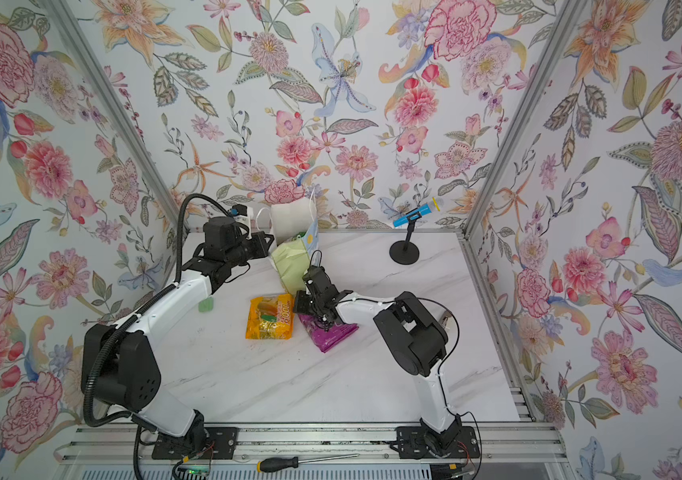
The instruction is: Place the snacks into the paper bag
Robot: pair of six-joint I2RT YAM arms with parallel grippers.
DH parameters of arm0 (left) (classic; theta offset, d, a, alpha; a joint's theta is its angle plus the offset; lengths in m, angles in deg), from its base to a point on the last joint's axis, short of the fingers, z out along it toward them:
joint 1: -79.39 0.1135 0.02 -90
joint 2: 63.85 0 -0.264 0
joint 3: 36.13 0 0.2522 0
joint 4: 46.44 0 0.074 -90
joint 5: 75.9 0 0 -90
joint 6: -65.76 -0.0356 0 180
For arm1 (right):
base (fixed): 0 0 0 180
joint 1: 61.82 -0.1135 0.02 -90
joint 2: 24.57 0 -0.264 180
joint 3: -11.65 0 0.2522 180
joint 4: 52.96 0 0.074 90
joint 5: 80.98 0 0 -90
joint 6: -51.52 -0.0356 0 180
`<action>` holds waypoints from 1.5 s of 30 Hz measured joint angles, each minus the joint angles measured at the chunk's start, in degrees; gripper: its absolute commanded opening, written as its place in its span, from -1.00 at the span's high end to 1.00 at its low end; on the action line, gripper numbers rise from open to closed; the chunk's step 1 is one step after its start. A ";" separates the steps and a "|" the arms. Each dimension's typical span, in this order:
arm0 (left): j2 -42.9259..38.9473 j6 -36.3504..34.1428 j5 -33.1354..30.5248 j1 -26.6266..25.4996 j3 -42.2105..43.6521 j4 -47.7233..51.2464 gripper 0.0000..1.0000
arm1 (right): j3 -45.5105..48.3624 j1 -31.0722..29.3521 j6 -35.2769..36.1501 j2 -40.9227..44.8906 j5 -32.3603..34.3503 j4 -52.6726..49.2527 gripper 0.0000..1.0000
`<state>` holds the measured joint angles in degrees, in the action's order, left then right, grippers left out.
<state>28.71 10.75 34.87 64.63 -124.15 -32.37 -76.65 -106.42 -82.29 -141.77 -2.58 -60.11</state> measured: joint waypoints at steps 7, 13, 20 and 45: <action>0.00 0.00 0.04 0.15 0.00 0.00 1.00 | 0.42 -0.94 0.72 3.93 -1.62 0.04 1.00; 0.00 0.00 0.07 0.15 0.00 -0.02 1.00 | 0.55 -2.67 1.64 10.95 -2.99 0.09 1.00; 0.00 0.00 0.09 0.15 0.00 -0.02 1.00 | 0.81 -3.61 2.75 16.35 -4.37 -0.22 1.00; 0.00 0.46 1.36 0.15 0.83 -1.73 1.00 | -1.95 -1.27 7.54 30.10 -4.48 -7.34 1.00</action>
<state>28.71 11.21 36.23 64.78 -123.32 -34.09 -78.59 -107.68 -74.75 -111.68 -7.06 -67.45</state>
